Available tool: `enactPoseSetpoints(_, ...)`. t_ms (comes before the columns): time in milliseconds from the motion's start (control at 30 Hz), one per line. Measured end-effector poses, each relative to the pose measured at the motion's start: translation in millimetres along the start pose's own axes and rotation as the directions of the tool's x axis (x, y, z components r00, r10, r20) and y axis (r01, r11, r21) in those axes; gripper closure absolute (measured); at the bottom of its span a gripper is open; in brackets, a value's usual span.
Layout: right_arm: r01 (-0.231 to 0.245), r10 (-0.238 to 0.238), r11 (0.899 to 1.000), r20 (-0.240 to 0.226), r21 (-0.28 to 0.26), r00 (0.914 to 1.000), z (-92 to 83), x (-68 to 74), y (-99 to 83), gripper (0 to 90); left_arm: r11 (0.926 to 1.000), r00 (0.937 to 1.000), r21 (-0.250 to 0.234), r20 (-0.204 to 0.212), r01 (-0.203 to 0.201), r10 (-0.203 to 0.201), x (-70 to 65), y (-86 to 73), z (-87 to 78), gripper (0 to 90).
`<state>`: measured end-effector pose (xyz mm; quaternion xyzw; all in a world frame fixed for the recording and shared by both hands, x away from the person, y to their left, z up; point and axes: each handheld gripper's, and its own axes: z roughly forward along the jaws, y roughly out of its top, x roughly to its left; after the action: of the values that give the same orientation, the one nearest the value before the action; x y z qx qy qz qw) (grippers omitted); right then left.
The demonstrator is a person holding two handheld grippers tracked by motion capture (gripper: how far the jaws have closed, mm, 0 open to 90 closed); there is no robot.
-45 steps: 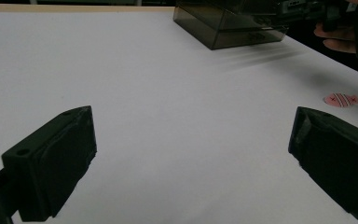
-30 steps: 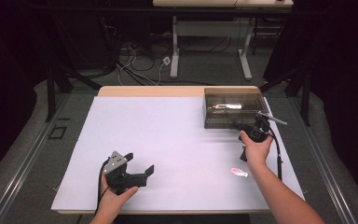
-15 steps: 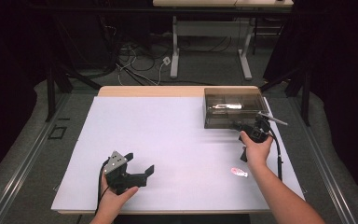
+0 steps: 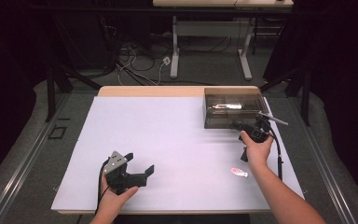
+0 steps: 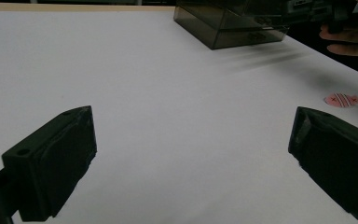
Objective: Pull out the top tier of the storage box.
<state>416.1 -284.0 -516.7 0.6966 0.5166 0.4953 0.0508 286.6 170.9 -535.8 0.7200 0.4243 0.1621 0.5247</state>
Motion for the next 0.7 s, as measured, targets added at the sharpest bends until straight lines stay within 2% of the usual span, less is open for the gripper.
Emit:
enactPoseSetpoints(67,0.004,-0.004,1.0,-0.001,-0.001,1.0,-0.4,0.4,0.0,75.5,1.0,1.0,0.001,-0.001,0.0,0.0,0.0,-0.1,0.0,0.9)
enactPoseSetpoints(100,0.001,-0.002,0.999,-0.007,-0.032,1.0,1.3,0.6,-0.9,74.9,1.0,1.0,0.001,-0.001,0.001,-0.001,-0.1,-0.1,0.0,0.9)
enactPoseSetpoints(233,0.012,-0.012,0.999,-0.007,-0.032,0.9999,0.0,1.1,-0.7,72.6,1.0,1.0,0.001,0.0,0.002,-0.002,0.0,0.0,-0.1,0.9)
enactPoseSetpoints(300,0.033,-0.033,0.999,0.012,0.031,0.9994,-4.8,1.3,0.9,71.7,1.0,1.0,0.002,0.0,0.002,-0.002,0.0,-0.1,-0.1,0.9)
enactPoseSetpoints(333,0.027,-0.027,1.0,-0.002,0.002,0.9996,-3.0,1.4,0.0,71.0,1.0,1.0,0.002,0.0,0.002,-0.002,0.0,-0.1,-0.1,0.9)
enactPoseSetpoints(467,0.027,-0.028,0.999,-0.009,-0.033,0.9996,-2.6,2.7,-1.0,68.8,1.0,1.0,0.001,0.001,0.003,-0.003,-0.2,-0.2,0.2,0.9)
enactPoseSetpoints(533,0.044,-0.044,0.999,-0.003,0.001,0.999,-5.6,2.9,-0.7,67.7,1.0,1.0,0.001,0.001,0.002,-0.002,-0.1,-0.2,0.2,0.9)
enactPoseSetpoints(567,0.046,-0.046,0.998,-0.007,-0.035,0.9989,-3.9,3.5,-1.5,67.0,1.0,1.0,0.002,0.0,0.002,-0.002,-0.1,-0.2,0.2,0.9)
enactPoseSetpoints(600,0.049,-0.049,0.998,-0.007,-0.036,0.9988,-4.5,3.9,-1.7,66.1,1.0,1.0,0.003,-0.001,0.003,-0.003,-0.2,-0.3,0.2,0.9)
enactPoseSetpoints(633,0.049,-0.049,0.999,0.0,-0.002,0.9988,-7.0,4.8,-1.0,65.6,1.0,1.0,0.003,0.0,0.005,-0.005,-0.3,-0.3,0.3,0.9)
enactPoseSetpoints(700,0.058,-0.058,0.998,-0.007,-0.006,0.9983,-8.1,5.3,-1.5,64.5,1.0,1.0,0.002,0.0,0.002,-0.002,-0.3,-0.3,0.4,0.9)
